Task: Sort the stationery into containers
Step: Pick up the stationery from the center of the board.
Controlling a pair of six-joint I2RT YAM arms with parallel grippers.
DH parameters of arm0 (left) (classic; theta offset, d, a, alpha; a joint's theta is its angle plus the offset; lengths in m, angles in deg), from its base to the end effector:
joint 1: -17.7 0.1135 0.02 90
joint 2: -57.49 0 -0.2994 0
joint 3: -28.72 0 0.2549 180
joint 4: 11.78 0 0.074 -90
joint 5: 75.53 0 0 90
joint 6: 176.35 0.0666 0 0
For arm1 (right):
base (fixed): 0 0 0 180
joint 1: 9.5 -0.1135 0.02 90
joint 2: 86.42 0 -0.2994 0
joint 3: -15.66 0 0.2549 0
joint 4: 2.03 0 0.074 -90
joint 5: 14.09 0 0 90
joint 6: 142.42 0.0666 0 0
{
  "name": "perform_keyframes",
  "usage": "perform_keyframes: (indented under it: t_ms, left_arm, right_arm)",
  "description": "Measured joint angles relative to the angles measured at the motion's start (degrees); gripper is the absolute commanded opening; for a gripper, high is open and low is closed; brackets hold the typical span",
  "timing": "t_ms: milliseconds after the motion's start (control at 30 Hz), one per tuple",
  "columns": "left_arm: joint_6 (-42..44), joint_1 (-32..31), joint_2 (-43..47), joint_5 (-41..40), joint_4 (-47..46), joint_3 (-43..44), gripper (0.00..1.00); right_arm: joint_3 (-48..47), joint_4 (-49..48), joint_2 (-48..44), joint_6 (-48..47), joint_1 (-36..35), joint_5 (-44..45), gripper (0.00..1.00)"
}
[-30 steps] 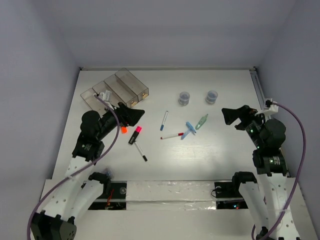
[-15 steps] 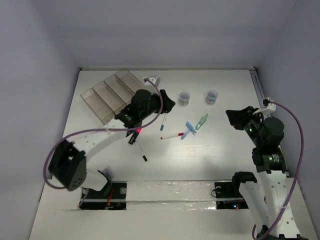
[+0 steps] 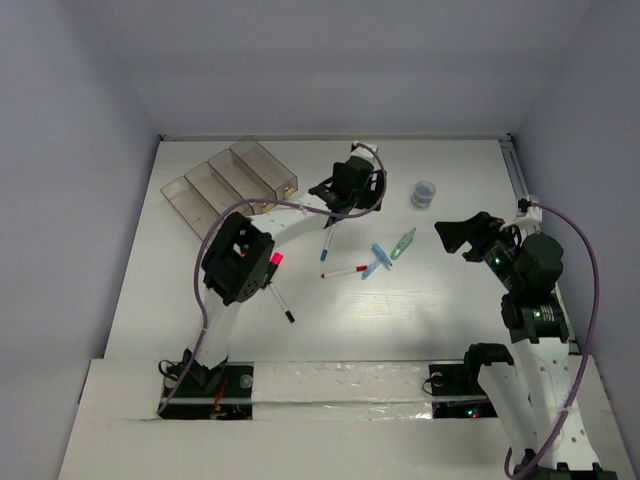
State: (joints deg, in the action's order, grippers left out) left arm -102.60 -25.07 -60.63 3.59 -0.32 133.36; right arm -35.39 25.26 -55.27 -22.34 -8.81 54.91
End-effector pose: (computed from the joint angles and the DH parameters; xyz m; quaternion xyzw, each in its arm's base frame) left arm 0.4016 -0.3543 0.2594 0.1429 0.8286 -0.1941 0.5052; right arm 0.1388 0.0222 0.3376 0.0800 0.7441 0.2971 0.5931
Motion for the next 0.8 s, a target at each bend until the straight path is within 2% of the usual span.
perform_keyframes:
  t_ms: [300,533,800]
  left_arm:
    - [4.3,-1.6,-14.4,-4.6,8.0,17.8,0.78]
    - [5.9,-1.6,-20.1,-6.6,12.0,23.5,0.71]
    - [6.2,-1.6,-22.4,-6.8,12.3,27.6,0.72]
  right_arm:
    - [0.0,-1.1,-0.4,-0.1,0.0,-1.3,0.91]
    - [0.2,-1.6,-0.4,-0.1,-0.4,-2.4,0.91]
    - [2.9,-3.4,-0.1,0.4,-0.4,-6.1,0.91]
